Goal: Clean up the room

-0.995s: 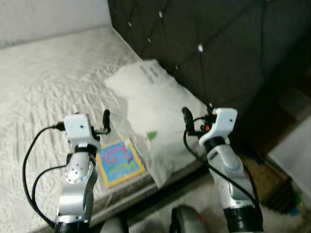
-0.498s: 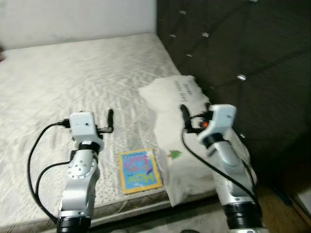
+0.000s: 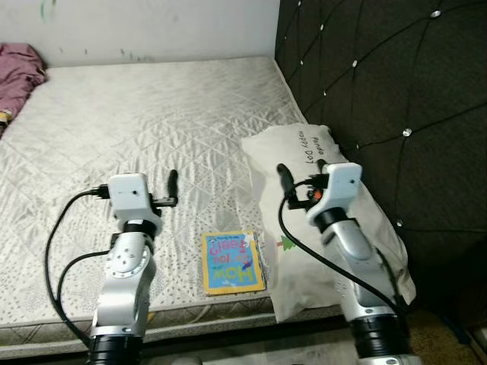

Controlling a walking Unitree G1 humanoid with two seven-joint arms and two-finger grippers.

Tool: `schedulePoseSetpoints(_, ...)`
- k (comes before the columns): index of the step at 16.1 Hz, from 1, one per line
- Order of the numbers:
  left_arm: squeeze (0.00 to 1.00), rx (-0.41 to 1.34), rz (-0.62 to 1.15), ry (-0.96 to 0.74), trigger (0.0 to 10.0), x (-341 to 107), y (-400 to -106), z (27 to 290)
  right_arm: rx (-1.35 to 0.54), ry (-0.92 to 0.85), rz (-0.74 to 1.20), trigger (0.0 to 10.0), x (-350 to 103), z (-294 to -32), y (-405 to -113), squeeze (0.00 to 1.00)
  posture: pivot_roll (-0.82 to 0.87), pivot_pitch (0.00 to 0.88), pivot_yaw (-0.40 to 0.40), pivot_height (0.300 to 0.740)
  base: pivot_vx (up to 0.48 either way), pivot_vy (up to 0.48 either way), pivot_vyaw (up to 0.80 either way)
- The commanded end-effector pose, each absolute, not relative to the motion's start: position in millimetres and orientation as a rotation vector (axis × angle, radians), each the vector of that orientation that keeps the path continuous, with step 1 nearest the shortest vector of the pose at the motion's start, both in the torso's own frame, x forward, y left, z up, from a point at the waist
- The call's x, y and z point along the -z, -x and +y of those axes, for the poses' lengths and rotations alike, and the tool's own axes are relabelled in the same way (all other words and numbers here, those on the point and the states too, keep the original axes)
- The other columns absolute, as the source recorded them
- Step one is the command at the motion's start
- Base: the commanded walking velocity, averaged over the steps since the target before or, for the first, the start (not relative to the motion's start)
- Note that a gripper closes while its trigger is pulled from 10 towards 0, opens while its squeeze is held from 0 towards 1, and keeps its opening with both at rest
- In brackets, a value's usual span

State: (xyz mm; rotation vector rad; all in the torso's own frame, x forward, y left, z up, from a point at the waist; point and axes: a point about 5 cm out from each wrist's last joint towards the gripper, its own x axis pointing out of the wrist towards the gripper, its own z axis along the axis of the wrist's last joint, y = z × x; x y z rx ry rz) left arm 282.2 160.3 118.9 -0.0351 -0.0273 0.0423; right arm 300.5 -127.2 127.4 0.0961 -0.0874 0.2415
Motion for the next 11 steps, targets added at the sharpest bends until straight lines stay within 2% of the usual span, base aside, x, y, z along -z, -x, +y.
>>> schedulePoseSetpoints(1, 0.0, -0.036, -0.017, 0.039, 10.0, -117.8, -283.4, 160.6, -0.243, -0.08, -0.089, 10.0, -127.1, -125.6, -300.3, 0.0, -0.03, 0.0, 0.014, 0.74, 0.0, 0.0, 0.0)
schedulePoseSetpoints(10, 0.0, -0.041, -0.016, 0.062, 10.0, -118.8, -284.8, 164.0, -0.221, -0.1, -0.072, 10.0, -125.0, -126.1, -304.8, 0.0, -0.03, 0.0, 0.019, 0.74, 0.0, 0.453, 0.0)
schedulePoseSetpoints(11, 0.0, -0.04, -0.016, 0.063, 10.0, -119.0, -285.8, 164.1, -0.218, -0.101, -0.071, 10.0, -124.9, -126.3, -305.1, 0.0, -0.03, 0.0, 0.021, 0.74, 0.0, 0.472, -0.61)
